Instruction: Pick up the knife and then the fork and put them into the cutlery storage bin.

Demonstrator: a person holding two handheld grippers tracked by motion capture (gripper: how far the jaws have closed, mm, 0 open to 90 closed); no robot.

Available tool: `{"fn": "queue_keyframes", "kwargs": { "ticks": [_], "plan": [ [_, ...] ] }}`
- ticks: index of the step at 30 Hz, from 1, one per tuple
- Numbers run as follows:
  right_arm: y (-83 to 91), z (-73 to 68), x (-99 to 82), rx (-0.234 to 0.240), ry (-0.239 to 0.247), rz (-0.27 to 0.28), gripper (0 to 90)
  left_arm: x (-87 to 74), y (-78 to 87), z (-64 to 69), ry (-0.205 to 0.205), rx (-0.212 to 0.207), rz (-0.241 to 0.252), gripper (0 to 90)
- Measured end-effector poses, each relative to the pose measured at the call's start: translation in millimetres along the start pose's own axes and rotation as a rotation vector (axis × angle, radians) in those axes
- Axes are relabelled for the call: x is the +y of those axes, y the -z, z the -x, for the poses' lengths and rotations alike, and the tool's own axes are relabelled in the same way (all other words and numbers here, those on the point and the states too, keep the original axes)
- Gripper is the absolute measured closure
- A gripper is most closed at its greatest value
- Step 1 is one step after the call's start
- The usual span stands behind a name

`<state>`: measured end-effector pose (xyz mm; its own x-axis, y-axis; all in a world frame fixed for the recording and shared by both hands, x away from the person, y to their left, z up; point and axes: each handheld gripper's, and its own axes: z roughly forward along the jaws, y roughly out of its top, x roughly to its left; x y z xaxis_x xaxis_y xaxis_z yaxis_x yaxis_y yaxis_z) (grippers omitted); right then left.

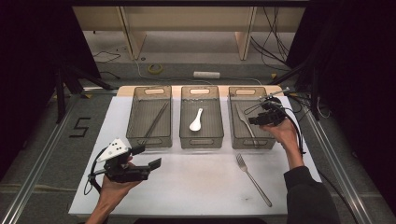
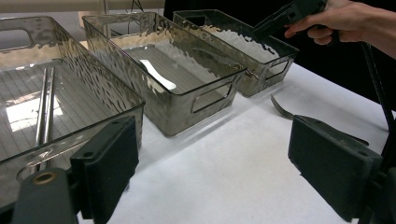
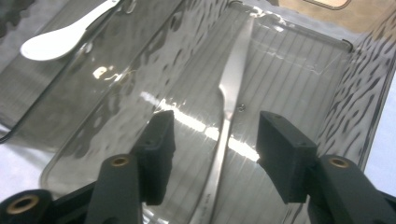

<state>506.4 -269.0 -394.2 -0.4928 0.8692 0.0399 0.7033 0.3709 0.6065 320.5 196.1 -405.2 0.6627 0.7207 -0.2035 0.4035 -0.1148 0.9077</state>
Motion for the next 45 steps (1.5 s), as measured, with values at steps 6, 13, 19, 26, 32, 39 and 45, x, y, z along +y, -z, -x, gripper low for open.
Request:
{"fn": "queue_keyframes", "kwargs": {
  "ticks": [6, 13, 19, 26, 32, 39, 45],
  "plan": [
    [13.5, -8.9, -0.5, 0.013, 0.014, 0.017, 38.7, 0.1, 0.0, 0.2, 0.002, 0.002, 0.003, 15.5],
    [32.1, -21.6, -4.6, 0.034, 0.054, 0.043, 34.5, 0.1, 0.8, 0.2, 0.002, 0.003, 0.006, 15.5],
    [49.0, -33.3, -14.3, 0.062, 0.086, 0.071, 29.8, 0.0, 0.8, 0.1, 0.002, 0.003, 0.007, 15.5],
    [60.0, -50.3, -30.6, 0.096, 0.13, 0.072, 28.8, 0.0, 0.9, 0.5, 0.002, 0.003, 0.01, 15.5],
    [65.6, -60.8, -41.6, 0.117, 0.155, 0.049, 28.2, 0.4, 1.7, 0.6, 0.0, 0.007, 0.012, 15.5],
    [61.9, -67.7, -56.4, 0.12, 0.203, -0.033, 27.7, 0.3, 2.4, 1.1, -0.01, 0.006, 0.009, 15.5],
    [58.0, -77.3, -66.0, 0.095, 0.256, -0.136, 28.9, 0.5, 2.7, 1.1, -0.012, 0.006, 0.011, 15.5]
  ]
}}
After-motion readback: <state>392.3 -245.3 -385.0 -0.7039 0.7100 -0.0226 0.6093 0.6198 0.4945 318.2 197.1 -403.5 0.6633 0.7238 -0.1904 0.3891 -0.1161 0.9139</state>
